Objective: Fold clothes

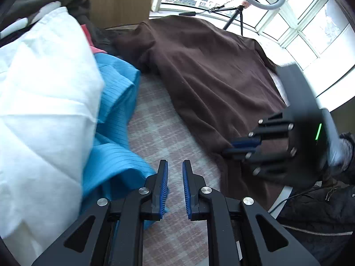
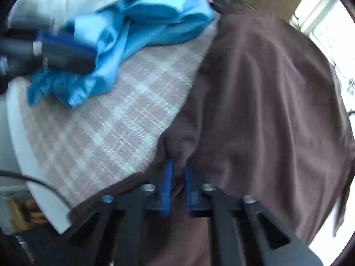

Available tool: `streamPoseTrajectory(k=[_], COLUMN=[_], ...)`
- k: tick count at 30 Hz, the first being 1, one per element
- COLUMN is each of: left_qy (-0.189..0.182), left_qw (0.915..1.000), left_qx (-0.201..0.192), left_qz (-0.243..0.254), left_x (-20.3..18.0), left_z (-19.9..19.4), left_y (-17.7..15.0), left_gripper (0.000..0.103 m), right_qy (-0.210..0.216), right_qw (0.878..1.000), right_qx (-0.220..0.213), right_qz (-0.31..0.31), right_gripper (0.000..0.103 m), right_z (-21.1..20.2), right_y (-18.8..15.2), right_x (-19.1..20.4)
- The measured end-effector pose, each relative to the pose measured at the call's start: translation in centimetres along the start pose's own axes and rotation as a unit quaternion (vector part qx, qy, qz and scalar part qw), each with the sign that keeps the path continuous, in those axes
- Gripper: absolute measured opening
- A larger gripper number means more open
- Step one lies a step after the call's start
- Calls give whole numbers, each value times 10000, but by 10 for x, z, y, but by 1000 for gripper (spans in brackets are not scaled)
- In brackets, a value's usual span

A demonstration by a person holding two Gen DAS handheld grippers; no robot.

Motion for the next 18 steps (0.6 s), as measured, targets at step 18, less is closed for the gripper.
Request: streamPoseTrajectory(k=[18], left_qy=[-1121], left_qw=[9908], left_qx=[293], left_qz=[-693], left_x=[-45], left_z=[103], left_y=[43], left_gripper=[26], right_qy=[1044], right_qw=[9606], right_qx=[-623], right_qz=[2500], right_gripper=[8], right_z=[-53], right_y=[-9], right_x=[-100])
Point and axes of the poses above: each gripper's, at about its wrist camera, not at the fingertips, and z roughly the way its jaws point, x to its left, y to its top, the point moved 8 cm from there along z, roughly the way its jaws point, and after that the axes turned 12 degrees about -x, right-handed, at the moved point
